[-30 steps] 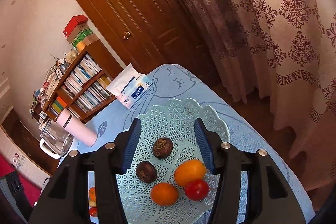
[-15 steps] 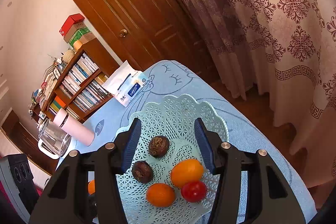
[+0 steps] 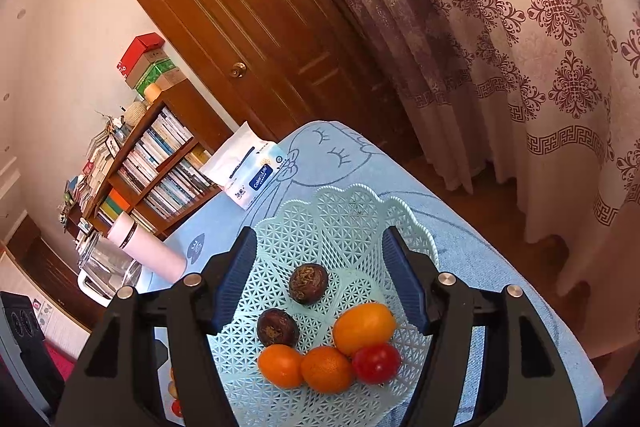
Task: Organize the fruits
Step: 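Carry the orange into the green basket and open the left tool, then withdraw both tools from the basket toward the remaining fruit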
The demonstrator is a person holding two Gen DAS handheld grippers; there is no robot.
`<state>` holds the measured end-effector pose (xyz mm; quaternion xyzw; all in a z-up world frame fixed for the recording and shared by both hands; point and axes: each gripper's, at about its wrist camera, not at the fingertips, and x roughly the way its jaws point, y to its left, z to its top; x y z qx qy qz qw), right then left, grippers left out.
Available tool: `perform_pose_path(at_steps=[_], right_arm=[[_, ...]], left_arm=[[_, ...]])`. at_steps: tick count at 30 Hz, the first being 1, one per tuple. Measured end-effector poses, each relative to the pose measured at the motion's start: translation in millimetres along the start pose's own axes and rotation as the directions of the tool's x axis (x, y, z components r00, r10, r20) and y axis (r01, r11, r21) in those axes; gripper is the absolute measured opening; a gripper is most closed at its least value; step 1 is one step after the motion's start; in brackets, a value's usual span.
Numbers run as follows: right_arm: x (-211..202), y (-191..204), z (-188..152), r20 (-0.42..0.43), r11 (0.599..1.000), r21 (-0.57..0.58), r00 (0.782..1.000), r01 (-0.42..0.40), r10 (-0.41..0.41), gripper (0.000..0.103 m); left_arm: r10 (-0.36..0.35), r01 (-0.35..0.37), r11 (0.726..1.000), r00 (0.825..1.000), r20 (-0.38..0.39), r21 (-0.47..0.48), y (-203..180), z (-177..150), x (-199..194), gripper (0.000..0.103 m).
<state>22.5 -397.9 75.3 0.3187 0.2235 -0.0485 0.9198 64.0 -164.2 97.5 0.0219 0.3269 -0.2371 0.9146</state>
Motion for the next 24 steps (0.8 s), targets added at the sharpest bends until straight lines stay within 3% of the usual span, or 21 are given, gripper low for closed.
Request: perform_pose_path(at_steps=[6,21,24], right_arm=[[-3.5,2.6,-0.3,0.016,1.000,-0.001,1.000,-0.021,0.021,0.077],[-12.4,24.1,-6.7,0.044,0.995,-0.067,0.996,-0.072,0.075,0.087],[-19.0,31.4,-7.6,0.072,0.992,-0.094,0.993,-0.088,0.095,0.093]], left_arm=[[0.155,-0.157,0.987,0.986,0.064,0.036,10.4,-4.3,-11.6,0.092],[0.270,-0.272,0.962,0.958,0.098,0.005,35.8,-13.2,-27.6,0.092],[0.287,-0.288,0.958,0.953,0.101,-0.001,39.0,-15.1,-30.0,0.092]])
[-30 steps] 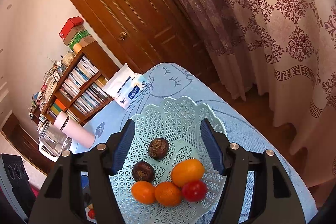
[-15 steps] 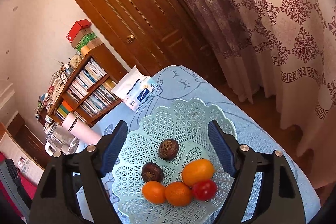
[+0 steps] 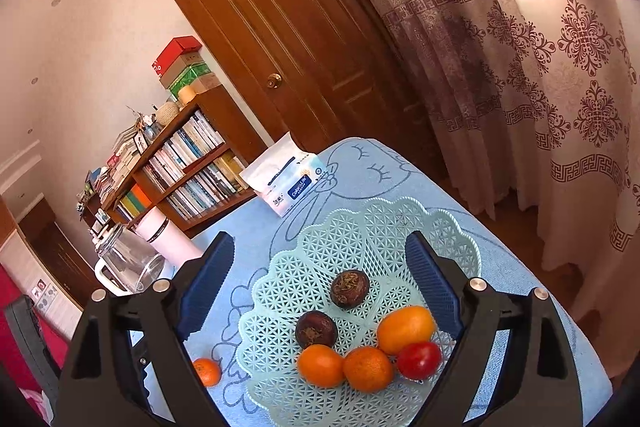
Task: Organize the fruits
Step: 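Withdraw both tools from the basket toward the remaining fruit, then move the right tool toward the red tomato on the table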
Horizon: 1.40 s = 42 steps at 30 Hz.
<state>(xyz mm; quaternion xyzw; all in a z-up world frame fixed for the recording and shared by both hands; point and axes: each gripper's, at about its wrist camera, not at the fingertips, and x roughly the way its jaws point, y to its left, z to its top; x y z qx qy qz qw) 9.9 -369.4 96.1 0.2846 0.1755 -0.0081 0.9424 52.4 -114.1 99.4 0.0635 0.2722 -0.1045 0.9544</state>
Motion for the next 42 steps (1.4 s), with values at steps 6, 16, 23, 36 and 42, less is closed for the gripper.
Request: perform_pose_path(at_steps=[6,16,23,36,42], right_arm=[[-19.5,24.1,-0.7,0.096,0.997,-0.073,0.994,-0.040,0.047,0.100],[-29.1,59.9,-4.8,0.044,0.981,-0.171,0.994,-0.095,0.104,0.100],[-20.0,80.8,-22.5,-0.032,0.958,-0.261,0.993,-0.119,0.115,0.100],[-9.7,129.5,-68.4,-0.187,0.884,-0.406,0.968,-0.232,0.168,0.100],[-3.3,160.6,-115.1,-0.306,0.804,-0.517,0.941,-0.294,0.146,0.100]], left_arm=[[0.051,-0.051,0.999,0.999,0.017,0.003,8.4,-3.2,-6.1,0.092],[0.095,-0.094,0.995,0.995,0.029,-0.039,43.4,-7.1,-28.1,0.092],[0.124,-0.126,0.987,0.992,-0.022,-0.103,88.6,-22.1,-45.7,0.096],[0.184,-0.208,0.959,0.974,-0.133,-0.195,153.9,-69.2,-57.6,0.096],[0.178,-0.206,0.956,0.973,-0.146,-0.210,158.6,-75.6,-54.2,0.096]])
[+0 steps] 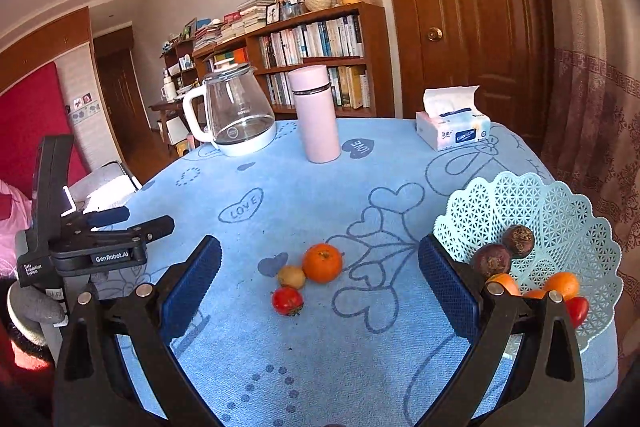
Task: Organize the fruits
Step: 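Move the right tool toward the red tomato on the table, then close the right tool on the red tomato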
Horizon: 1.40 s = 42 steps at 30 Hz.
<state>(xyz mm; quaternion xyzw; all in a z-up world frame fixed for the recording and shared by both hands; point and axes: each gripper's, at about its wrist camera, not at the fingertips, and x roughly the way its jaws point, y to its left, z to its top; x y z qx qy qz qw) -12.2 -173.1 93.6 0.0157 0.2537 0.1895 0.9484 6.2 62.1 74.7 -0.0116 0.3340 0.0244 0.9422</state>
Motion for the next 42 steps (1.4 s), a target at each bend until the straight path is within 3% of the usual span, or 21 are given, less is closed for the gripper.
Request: perform_pose_path(at_steps=[6,12,16,19,25,29,34,42], right_arm=[[32.1,22.7,-29.2,-0.134,0.996,-0.076,0.991,-0.042,0.031,0.100],[60.1,17.0,-44.7,-0.258,0.996,-0.029,0.964,-0.081,0.071,0.100],[79.5,4.6,-50.9,-0.351,0.996,0.049,0.932,-0.074,0.087,0.098],[84.9,-0.3,-50.6,-0.376,0.994,0.081,0.921,-0.075,0.100,0.098],[93.0,7.8,-48.9,-0.437,0.998,0.027,0.897,-0.064,0.069,0.101],[90.4,3.7,-47.4,-0.403,0.995,0.077,0.911,-0.057,0.083,0.100],[92.9,11.2,-42.0,-0.368,0.998,0.043,0.929,-0.037,0.050,0.076],[108.0,22.8,-35.2,-0.376,1.000,-0.026,0.927,-0.007,-0.003,0.052]], left_arm=[[-0.008,0.008,1.000,1.000,-0.014,0.001,0.2,-4.3,6.1,0.096],[-0.021,0.021,1.000,0.999,-0.035,-0.014,3.4,-7.4,16.0,0.096],[-0.032,0.031,0.999,0.999,-0.042,-0.020,5.4,-7.9,19.4,0.096],[-0.041,0.039,0.999,0.998,-0.044,-0.024,6.1,-7.8,20.8,0.096],[-0.045,0.044,0.999,0.998,-0.038,-0.015,4.1,-5.4,19.6,0.096],[-0.051,0.051,0.999,0.998,-0.035,-0.007,2.0,-4.3,19.0,0.096],[-0.045,0.045,0.999,0.998,-0.043,-0.017,4.3,-3.4,21.5,0.096],[-0.045,0.043,0.999,0.998,-0.049,-0.027,6.6,-2.3,24.7,0.096]])
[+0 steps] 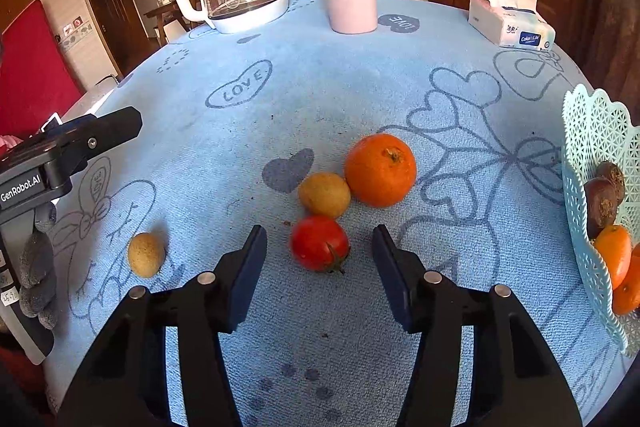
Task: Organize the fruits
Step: 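Close the right tool on the red tomato, then grasp a small yellow-brown fruit with the left tool while the right tool holds the tomato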
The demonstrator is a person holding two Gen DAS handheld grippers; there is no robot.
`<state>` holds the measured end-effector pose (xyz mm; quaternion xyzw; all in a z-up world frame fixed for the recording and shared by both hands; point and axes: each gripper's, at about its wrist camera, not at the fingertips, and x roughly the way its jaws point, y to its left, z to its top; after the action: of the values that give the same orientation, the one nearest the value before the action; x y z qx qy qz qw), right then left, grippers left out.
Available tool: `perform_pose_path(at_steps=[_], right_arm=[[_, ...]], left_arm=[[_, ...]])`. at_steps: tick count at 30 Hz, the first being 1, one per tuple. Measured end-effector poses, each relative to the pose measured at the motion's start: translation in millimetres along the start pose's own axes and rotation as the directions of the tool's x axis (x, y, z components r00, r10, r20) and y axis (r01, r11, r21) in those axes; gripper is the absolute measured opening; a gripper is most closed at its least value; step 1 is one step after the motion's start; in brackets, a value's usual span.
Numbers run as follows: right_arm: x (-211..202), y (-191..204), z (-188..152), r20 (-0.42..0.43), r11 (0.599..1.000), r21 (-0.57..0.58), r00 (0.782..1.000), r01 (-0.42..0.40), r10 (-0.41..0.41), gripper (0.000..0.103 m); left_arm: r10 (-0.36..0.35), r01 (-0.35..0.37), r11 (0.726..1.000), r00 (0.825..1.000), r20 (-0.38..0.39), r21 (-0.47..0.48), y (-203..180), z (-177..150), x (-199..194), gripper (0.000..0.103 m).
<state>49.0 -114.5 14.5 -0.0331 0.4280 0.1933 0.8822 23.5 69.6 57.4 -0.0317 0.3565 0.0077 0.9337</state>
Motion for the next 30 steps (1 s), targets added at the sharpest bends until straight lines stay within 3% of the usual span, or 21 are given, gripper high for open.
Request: perform_pose_path(at_steps=[5,14,21,25,30], right_arm=[[-1.1,0.2,-0.5,0.005,1.000,-0.015,1.000,0.022,-0.022,0.028],[-26.2,-9.9,-17.3,0.054,1.000,0.006,0.999,0.001,-0.001,0.028],[-43.5,-25.1,-31.3,0.085,0.999,0.038,0.996,0.003,-0.006,0.028],[-48.9,-31.2,-36.6,0.098,0.998,0.058,0.995,0.000,-0.006,0.028],[-53.3,-34.4,-39.0,0.111,0.997,0.071,0.994,-0.012,0.004,0.028]], left_arm=[[-0.005,0.005,1.000,1.000,-0.001,0.011,-3.1,-1.1,-0.6,0.096],[-0.032,0.033,0.995,0.999,-0.012,0.092,-27.7,-5.4,0.1,0.096],[-0.151,0.164,0.965,0.986,-0.076,0.206,-74.6,-6.4,11.2,0.096],[-0.189,0.217,0.940,0.974,-0.126,0.263,-99.2,-9.0,20.7,0.083],[-0.200,0.240,0.920,0.967,-0.156,0.310,-119.3,-9.1,28.8,0.075]])
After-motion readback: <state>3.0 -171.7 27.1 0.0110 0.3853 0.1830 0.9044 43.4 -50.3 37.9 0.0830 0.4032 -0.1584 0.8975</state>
